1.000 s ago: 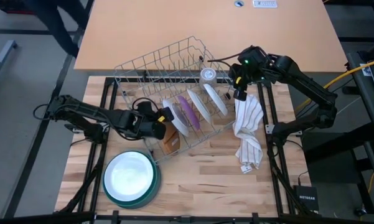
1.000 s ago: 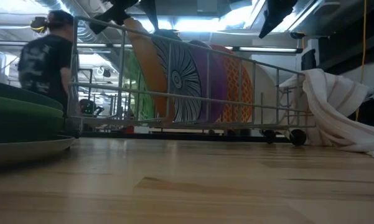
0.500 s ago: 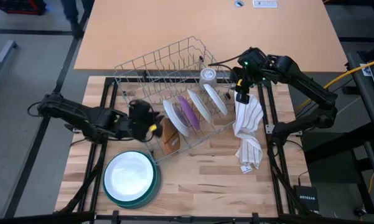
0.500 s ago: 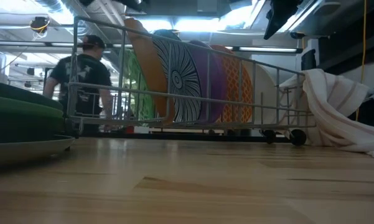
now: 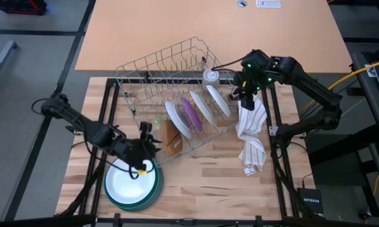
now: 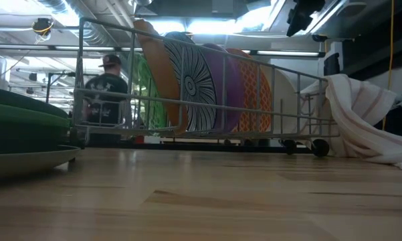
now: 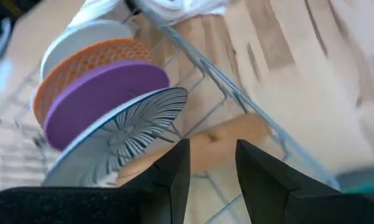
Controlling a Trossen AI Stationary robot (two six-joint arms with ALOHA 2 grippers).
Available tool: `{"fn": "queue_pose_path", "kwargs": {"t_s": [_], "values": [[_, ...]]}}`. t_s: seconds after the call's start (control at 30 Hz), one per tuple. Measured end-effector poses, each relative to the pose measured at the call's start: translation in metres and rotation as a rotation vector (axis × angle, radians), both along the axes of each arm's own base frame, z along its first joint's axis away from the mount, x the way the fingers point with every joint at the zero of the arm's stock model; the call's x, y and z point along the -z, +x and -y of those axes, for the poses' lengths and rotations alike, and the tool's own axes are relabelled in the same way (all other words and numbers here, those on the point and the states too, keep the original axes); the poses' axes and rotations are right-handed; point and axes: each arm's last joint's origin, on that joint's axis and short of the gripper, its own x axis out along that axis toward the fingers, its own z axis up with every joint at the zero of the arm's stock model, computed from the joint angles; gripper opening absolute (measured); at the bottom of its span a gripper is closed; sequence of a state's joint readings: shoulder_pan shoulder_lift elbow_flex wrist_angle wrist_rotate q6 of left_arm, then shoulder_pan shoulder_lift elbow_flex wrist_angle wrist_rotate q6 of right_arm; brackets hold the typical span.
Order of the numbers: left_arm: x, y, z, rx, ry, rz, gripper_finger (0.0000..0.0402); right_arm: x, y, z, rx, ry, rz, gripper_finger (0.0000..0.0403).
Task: Sort dishes
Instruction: Adjust the brown plate on the dish rack
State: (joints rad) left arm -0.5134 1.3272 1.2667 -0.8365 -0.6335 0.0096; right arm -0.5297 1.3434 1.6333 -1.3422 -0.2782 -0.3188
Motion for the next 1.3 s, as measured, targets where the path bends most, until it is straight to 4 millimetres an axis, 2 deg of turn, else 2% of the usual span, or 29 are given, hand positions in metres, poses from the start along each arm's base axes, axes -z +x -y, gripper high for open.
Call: {"fn": "queue_pose_path", "kwargs": {"t_s": [0.2,0.37,0.5,0.73,1.3], "values": [[0.007,0.001,0.003,0.130,0.235,-0.098,0.0118,-0.001,0.001,0.000,0.075,0.046,0.013,0.0136],[0.019,-0.001,0.001,0.225,0.402,-0.273,0.0118,-0.002,0.004,0.002,0.129,0.066,0.046,0.0136],[0.027,0.003,0.003,0.240,0.518,-0.329,0.0118,-0.004,0.006,0.003,0.151,0.064,0.074,0.0136],[0.035,0.010,0.005,0.240,0.600,-0.363,0.0118,-0.007,0.009,0.005,0.158,0.045,0.114,0.0136],[0.035,0.012,0.003,0.364,0.753,-0.439,0.0118,-0.007,0.010,0.006,0.158,0.039,0.124,0.0136]]}}
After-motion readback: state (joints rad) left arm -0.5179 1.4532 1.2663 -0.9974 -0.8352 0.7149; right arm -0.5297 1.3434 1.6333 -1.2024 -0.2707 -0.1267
